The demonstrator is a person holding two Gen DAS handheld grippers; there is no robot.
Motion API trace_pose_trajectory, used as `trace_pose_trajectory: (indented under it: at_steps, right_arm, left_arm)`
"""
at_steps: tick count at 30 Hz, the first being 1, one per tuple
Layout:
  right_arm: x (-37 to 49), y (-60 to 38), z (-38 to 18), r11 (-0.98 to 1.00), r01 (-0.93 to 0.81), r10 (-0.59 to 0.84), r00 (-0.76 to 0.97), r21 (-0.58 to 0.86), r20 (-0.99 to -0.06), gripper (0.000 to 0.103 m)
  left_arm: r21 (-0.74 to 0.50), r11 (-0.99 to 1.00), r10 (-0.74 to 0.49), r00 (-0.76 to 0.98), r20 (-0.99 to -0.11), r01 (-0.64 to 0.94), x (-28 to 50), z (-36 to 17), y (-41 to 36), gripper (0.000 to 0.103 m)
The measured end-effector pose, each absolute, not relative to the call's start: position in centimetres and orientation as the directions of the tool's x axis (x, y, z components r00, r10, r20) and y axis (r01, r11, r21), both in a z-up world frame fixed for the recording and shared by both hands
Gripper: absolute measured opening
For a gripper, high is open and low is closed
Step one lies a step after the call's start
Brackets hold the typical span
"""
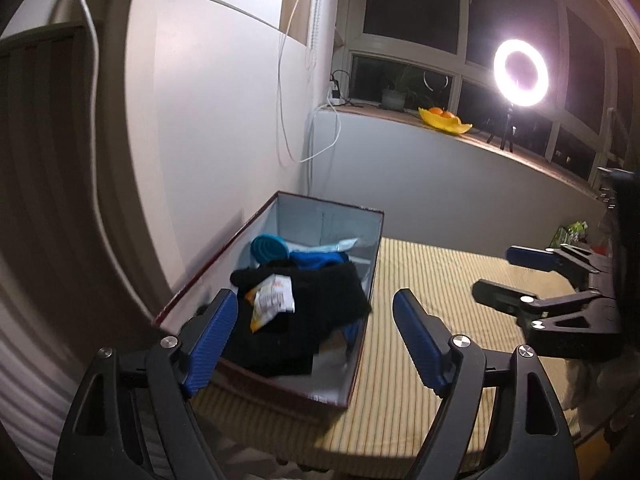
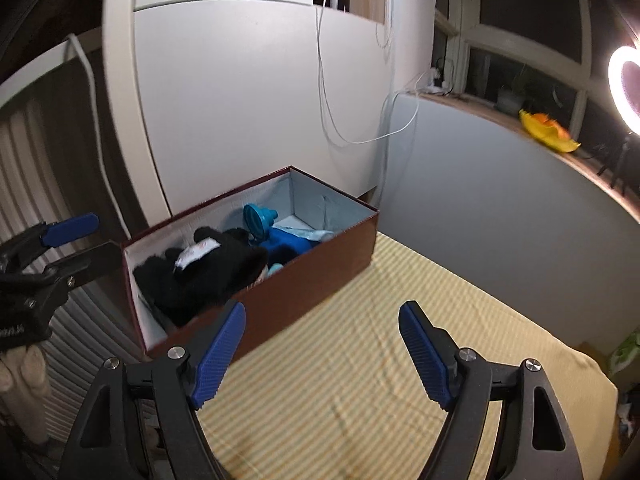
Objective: Organize soft objects
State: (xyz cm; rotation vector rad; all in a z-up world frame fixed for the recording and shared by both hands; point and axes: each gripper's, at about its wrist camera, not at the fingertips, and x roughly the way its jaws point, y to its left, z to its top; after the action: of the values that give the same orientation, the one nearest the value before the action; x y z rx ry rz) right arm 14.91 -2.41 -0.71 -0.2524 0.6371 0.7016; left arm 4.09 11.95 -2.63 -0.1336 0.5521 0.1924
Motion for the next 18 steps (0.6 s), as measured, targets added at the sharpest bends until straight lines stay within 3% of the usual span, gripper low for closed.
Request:
trace_pose_trajectory:
  at_steps: [18]
  right_arm:
    - [8.2,-7.0,-2.6,0.779,-0.612,0.573,0.604,0.138,-0.554,0.081]
  left_arm:
    - [-0.066,0.961,0.194,0.826,-0.529,-0.268,-0.9,-3.5,9.6,0.081]
